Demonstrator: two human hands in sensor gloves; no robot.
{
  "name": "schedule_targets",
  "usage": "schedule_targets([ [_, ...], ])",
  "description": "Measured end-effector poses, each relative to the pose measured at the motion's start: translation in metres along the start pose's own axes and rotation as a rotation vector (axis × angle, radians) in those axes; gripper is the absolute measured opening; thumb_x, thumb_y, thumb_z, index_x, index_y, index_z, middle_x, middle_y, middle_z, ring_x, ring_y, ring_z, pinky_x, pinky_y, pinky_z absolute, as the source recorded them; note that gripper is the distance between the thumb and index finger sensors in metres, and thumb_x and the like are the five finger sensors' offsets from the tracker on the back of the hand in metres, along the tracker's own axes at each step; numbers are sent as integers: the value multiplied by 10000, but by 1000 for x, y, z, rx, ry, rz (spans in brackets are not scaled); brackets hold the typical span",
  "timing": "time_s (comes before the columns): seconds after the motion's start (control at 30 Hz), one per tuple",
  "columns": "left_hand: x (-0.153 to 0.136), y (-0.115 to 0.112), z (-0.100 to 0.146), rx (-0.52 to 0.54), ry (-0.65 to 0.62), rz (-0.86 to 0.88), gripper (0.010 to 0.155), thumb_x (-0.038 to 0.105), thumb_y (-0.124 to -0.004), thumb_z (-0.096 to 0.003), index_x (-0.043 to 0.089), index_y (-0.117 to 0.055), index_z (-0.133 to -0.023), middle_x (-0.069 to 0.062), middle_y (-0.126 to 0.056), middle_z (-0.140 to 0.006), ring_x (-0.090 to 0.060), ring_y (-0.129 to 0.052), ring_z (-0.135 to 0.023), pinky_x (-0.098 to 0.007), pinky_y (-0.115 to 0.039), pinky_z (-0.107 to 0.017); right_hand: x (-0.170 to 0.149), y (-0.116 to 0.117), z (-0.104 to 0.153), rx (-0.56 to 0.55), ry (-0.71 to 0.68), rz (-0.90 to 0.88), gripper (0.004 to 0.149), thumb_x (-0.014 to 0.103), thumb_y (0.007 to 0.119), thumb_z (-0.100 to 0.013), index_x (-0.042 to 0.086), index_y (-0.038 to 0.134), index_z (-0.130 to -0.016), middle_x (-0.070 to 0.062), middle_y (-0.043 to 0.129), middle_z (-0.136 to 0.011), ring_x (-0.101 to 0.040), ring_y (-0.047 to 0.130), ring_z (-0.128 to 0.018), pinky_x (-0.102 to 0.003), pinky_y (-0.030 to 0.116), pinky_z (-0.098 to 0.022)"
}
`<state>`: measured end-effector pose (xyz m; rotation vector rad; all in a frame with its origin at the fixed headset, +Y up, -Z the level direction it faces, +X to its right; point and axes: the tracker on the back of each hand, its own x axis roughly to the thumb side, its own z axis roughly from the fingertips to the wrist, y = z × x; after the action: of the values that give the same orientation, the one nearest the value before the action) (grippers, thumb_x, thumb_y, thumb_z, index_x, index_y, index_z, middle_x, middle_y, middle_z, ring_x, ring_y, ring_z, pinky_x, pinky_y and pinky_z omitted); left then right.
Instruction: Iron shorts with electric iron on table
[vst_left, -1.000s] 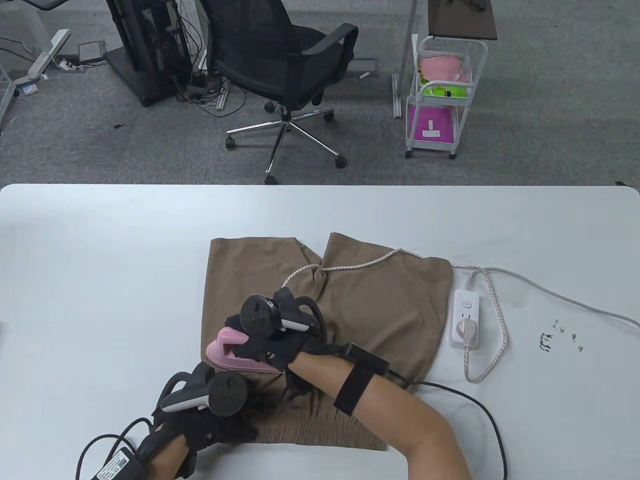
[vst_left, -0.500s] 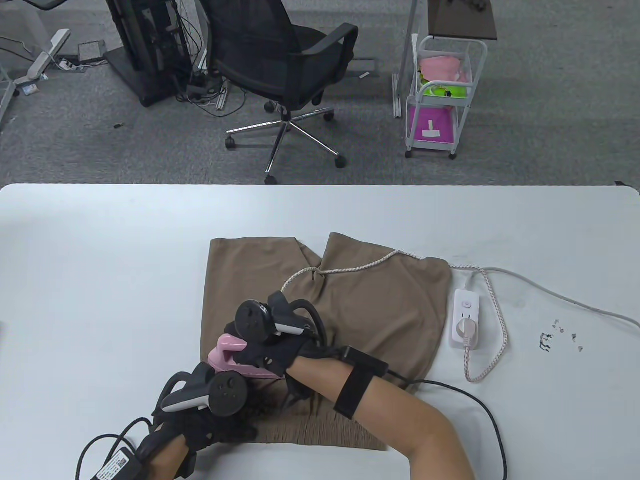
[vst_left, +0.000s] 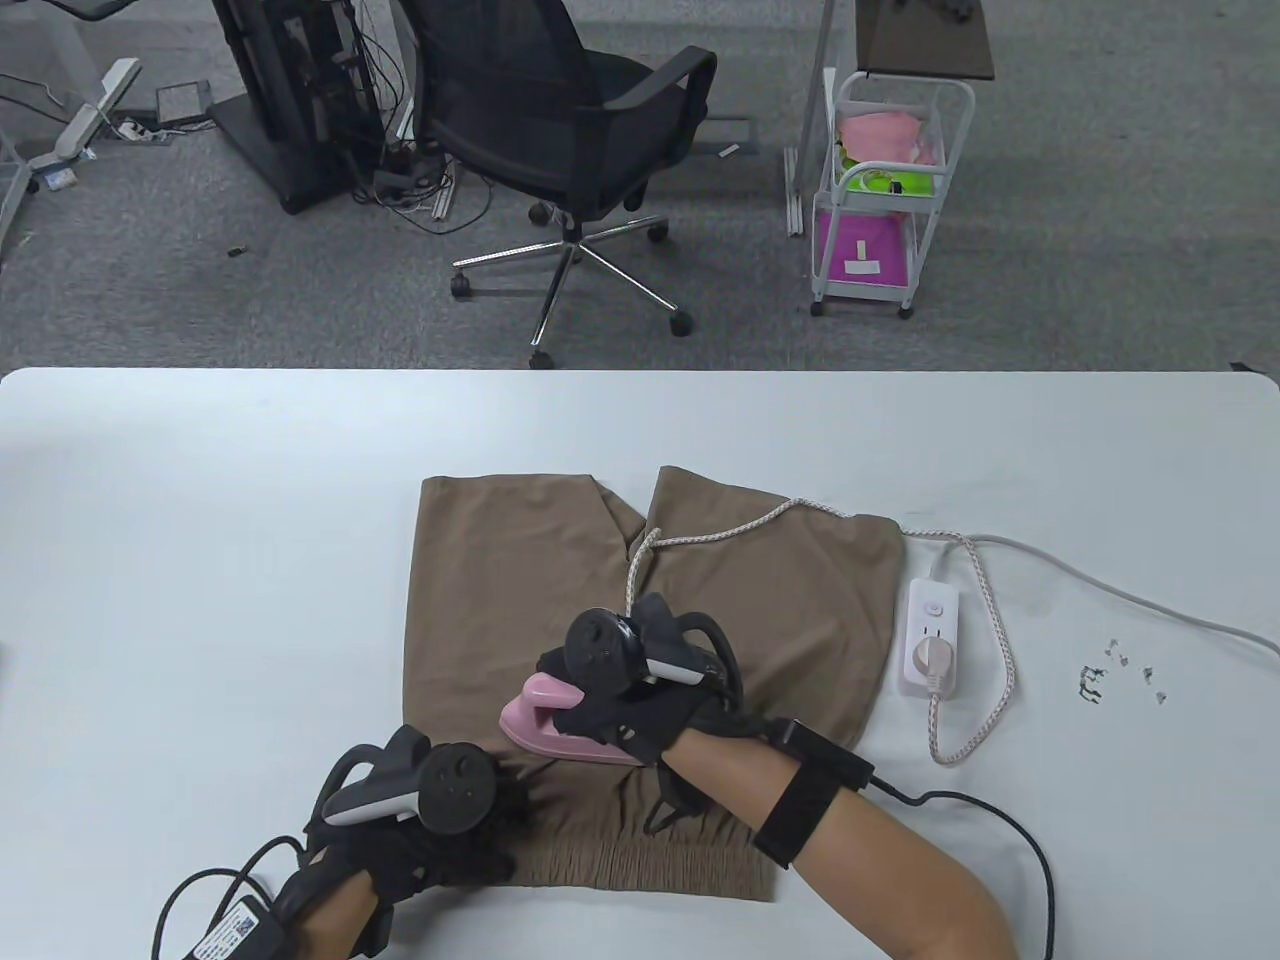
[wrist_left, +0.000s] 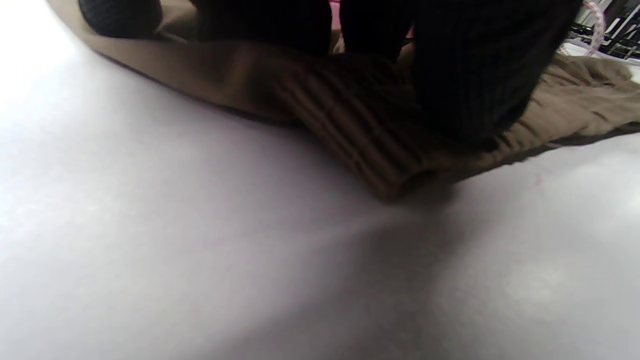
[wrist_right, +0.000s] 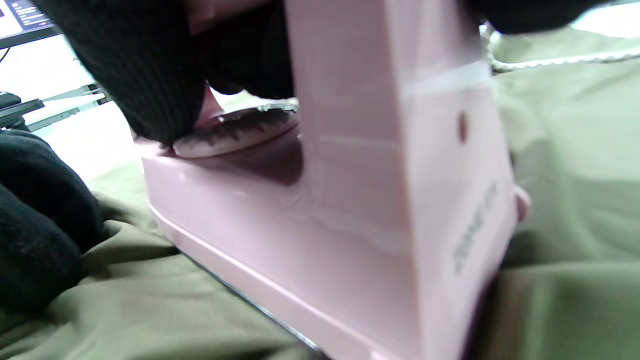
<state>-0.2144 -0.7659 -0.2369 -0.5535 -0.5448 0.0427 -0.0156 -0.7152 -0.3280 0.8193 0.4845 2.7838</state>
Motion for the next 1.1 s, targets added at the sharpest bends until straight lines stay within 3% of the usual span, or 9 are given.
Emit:
schedule_targets([
  [0.13, 0, 0, 0, -1, -1, 1, 715, 594, -844, -434, 422, -524, -1049, 39, -500, -1108, -239, -615, -945, -657, -494, -766, -17, -3, 3, 24, 27, -149, 561, 542, 909, -520, 395, 708, -1023, 108, 876, -706, -116, 950, -453, -480, 817, -264],
  [0.33, 0, 0, 0, 0, 0, 6, 713, 594, -845, -433, 425, -529, -1049, 42, -505, -1109, -236, -615, -944, -656, -494, -767, -45, -11, 3, 12, 60, -601, 538, 556, 877, -537, 351, 706, -1004, 94, 852, -746, -131, 946, -499, -497, 815, -299],
  [0.57, -1, 0, 0, -1, -5, 11, 704, 593, -846, -432, 420, -541, -1043, 36, -516, -1101, -238, -617, -939, -657, -491, -766, -68, -34, 14, -51, 58, -1027, 530, 492, 861, -566, 332, 627, -1015, 28, 733, -927, -246, 859, -818, -680, 725, -558],
  [0.63, -1, 0, 0, 1, -7, 11, 704, 595, -845, -431, 420, -543, -1042, 36, -517, -1100, -238, -617, -939, -657, -491, -766, -76, -44, 18, -97, 69, -1057, 520, 467, 862, -566, 324, 631, -1009, 19, 728, -940, -251, 851, -863, -732, 642, -619],
  [0.77, -2, 2, 0, -3, -17, 22, 690, 584, -842, -439, 413, -559, -1045, 31, -530, -1104, -241, -627, -943, -660, -494, -765, -95, -68, 29, -219, 93, -1001, 506, 420, 904, -538, 340, 671, -979, 27, 735, -957, -243, 841, -904, -735, 556, -662],
  [0.97, -1, 14, 7, 38, -44, 42, 640, 575, -784, -482, 337, -630, -1055, -22, -632, -1117, -303, -706, -973, -673, -521, -755, -133, -102, 45, -414, 134, -944, 488, 360, 970, -497, 341, 730, -921, 22, 753, -941, -246, 859, -901, -647, 617, -690],
  [1.1, -1, 29, 16, 135, -10, 56, 614, 576, -737, -504, 323, -639, -1056, -33, -637, -1125, -338, -694, -1004, -677, -517, -755, -165, -123, 54, -528, 188, -911, 486, 344, 991, -478, 348, 745, -898, 32, 760, -936, -240, 858, -905, -616, 624, -705],
])
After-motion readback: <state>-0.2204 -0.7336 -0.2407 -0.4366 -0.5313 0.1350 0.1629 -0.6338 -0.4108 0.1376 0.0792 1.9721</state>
